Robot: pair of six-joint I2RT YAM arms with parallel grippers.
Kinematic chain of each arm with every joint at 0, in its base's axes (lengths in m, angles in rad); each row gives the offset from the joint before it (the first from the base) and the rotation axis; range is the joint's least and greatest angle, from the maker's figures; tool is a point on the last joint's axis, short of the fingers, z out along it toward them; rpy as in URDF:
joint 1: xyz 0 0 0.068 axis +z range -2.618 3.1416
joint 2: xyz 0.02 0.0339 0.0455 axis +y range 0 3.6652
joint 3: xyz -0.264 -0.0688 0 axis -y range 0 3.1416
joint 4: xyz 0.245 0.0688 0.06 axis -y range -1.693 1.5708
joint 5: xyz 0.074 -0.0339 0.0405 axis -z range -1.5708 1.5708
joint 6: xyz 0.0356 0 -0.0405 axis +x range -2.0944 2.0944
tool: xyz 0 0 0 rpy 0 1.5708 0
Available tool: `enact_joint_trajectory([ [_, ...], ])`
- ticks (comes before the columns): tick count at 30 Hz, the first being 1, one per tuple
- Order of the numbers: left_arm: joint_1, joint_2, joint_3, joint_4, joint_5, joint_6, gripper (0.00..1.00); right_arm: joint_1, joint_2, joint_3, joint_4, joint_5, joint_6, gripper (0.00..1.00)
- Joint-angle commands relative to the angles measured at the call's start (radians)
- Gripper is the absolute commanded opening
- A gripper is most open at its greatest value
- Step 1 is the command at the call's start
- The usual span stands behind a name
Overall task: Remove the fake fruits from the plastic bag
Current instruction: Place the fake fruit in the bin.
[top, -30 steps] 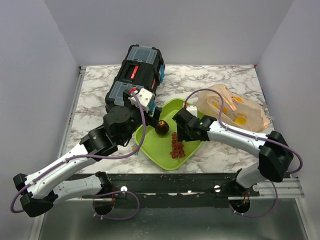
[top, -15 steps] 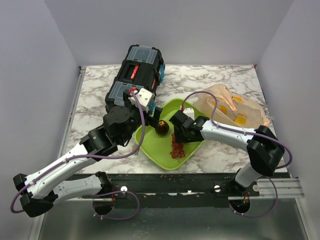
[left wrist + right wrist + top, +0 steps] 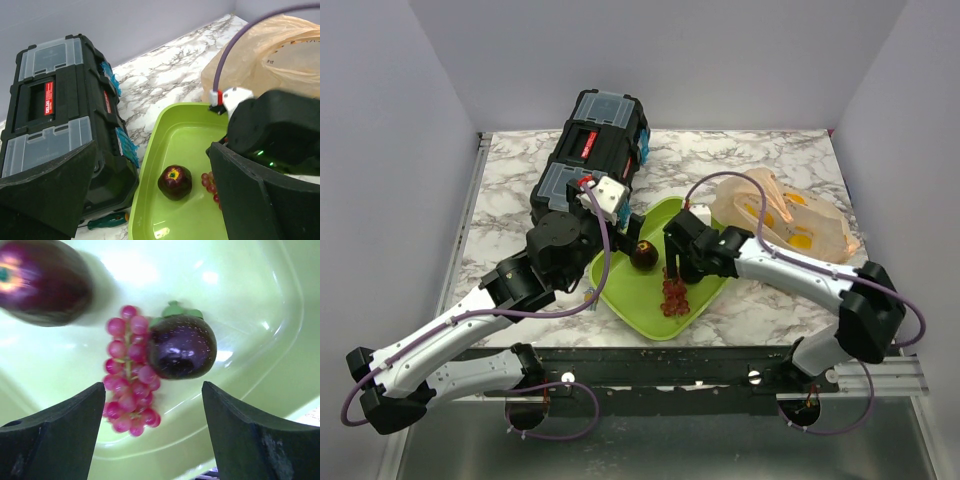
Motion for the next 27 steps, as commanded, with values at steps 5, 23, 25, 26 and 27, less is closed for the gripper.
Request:
enact_joint_trajectory([
  [5,0.0,0.001,0.004,0.006,-0.013,0.003,0.92,-0.004,-0.219,0.145,-0.122,0.088,-0.086,0.67],
  [23,0.0,0.026,0.02,-0.019,0.017,0.013,0.92,-0.004,-0.585,0.123,-0.596,0.5,0.225,0.59],
  [25,0.0,0.029,0.023,-0.022,0.019,0.013,0.92,-0.006,-0.549,0.148,-0.652,0.562,0.277,0.6],
  [26,0.0,0.03,0.024,-0.024,0.021,0.014,0.92,-0.008,-0.527,0.16,-0.678,0.597,0.303,0.61],
  [27,0.0,0.027,0.025,-0.024,0.022,0.014,0.92,-0.013,-0.511,0.171,-0.698,0.632,0.324,0.61],
])
